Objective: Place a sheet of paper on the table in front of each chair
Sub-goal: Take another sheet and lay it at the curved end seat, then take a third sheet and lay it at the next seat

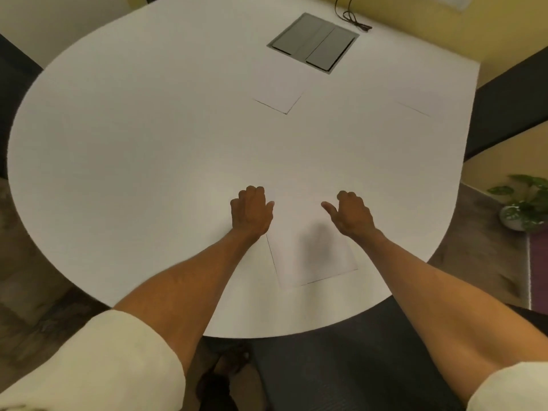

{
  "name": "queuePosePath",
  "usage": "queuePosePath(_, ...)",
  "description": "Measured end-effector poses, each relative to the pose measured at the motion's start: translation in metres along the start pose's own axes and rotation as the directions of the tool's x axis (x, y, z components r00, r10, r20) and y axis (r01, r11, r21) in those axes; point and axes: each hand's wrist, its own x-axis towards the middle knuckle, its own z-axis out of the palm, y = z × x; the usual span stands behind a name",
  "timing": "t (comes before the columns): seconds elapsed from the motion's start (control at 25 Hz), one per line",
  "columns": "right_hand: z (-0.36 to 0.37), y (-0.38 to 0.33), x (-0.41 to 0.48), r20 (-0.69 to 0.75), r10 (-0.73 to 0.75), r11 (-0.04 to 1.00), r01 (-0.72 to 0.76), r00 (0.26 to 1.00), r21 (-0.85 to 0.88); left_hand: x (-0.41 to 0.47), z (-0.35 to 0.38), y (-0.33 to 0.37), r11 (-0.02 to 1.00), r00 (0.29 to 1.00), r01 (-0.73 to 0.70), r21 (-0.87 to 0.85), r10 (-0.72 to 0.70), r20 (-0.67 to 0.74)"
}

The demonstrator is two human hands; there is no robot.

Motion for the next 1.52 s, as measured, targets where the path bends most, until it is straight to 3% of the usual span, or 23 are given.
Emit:
queuePosePath(0.32,-0.041,-0.071,-0.039,-0.171,0.104,0.995,-0.104,0.980,0.008,0.015,-0.064,0.009,0.897,0.910,-0.410,0.165,0.392,0.133)
queuePosePath(0.64,-0.040,-0.137,-0.077,-0.169,0.258,0.966,-0.248,0.951,0.078,0.011,-0.102,-0.011,0.792,0.828,-0.560,0.245,0.545,0.132)
queuePosePath(0.88,-0.035,-0.205,-0.107,-0.248,0.283,0.959,-0.267,0.926,0.097,-0.004,-0.153,-0.057,0.737,0.785,-0.611,0.289,0.612,0.098)
queuePosePath(1.2,-0.033,-0.320,-0.123,-0.314,0.219,0.975,-0.194,0.924,0.109,-0.015,-0.227,-0.147,0.748,0.798,-0.584,0.315,0.600,0.056)
queuePosePath(1.52,-0.036,-0.392,-0.034,-0.329,0.208,0.978,-0.197,0.921,0.065,0.086,-0.268,-0.192,0.743,0.802,-0.575,0.342,0.595,0.053)
